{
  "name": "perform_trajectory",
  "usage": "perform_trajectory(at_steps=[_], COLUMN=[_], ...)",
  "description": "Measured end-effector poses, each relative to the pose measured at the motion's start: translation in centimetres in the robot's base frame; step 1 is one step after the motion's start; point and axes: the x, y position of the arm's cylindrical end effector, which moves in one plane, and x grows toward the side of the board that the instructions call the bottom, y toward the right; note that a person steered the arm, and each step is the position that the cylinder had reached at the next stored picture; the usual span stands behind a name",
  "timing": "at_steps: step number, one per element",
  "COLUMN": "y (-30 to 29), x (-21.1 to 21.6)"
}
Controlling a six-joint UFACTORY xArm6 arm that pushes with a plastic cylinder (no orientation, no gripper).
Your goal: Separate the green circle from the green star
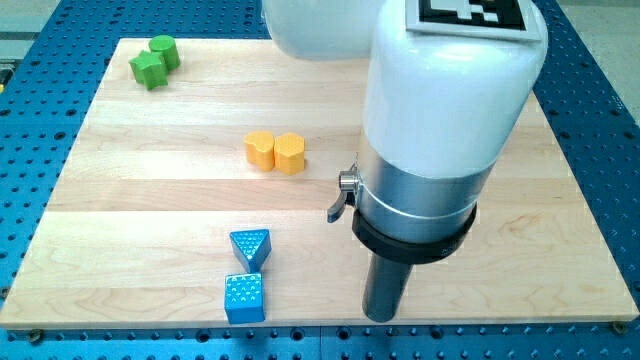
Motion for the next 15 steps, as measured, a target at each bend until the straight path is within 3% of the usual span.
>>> perform_trajectory(at_steps=[2, 3, 5, 6, 7, 8, 10, 13, 14, 15], y=[0.0, -0.5, 2.1, -0.7, -9.3, -14.3, -17.6, -31.1, -29.6, -23.5], x=[0.1, -4.1, -20.9, -31.8, -39.6, -42.4, -42.6, -42.7, -42.6, -42.0])
